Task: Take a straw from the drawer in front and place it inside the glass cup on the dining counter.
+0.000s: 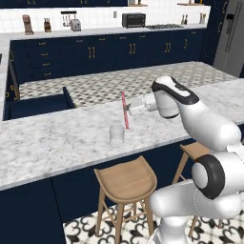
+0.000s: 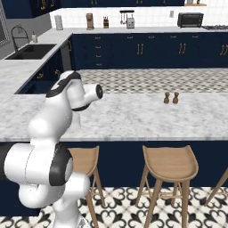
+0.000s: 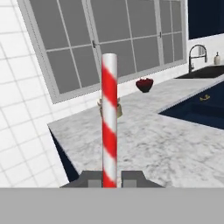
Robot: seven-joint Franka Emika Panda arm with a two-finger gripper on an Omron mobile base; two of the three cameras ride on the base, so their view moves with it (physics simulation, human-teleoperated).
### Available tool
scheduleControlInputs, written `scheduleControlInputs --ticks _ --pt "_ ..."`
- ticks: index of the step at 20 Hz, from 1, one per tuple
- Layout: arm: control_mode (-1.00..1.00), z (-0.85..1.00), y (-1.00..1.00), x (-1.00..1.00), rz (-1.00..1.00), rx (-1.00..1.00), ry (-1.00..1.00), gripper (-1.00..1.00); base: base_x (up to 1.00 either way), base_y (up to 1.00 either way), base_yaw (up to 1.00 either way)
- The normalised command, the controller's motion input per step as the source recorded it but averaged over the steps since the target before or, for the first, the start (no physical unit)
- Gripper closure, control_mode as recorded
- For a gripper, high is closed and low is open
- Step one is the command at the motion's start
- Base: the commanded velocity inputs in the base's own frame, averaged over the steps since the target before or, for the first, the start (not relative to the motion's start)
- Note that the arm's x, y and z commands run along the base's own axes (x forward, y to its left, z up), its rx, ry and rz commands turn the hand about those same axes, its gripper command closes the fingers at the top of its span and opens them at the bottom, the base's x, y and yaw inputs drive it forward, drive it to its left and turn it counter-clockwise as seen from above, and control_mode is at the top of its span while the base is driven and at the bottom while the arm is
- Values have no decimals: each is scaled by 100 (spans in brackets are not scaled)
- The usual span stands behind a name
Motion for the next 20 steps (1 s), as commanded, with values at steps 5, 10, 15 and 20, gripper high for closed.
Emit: scheduleControlInputs --ticks 5,10,15,20 --pt "-100 -44 11 61 7 0 0 100 0 0 0" --pt "-100 -50 4 57 4 0 -2 100 0 0 0" --pt "-100 -31 14 54 1 0 0 100 0 0 0" --pt "-100 -36 15 50 0 0 0 100 0 0 0"
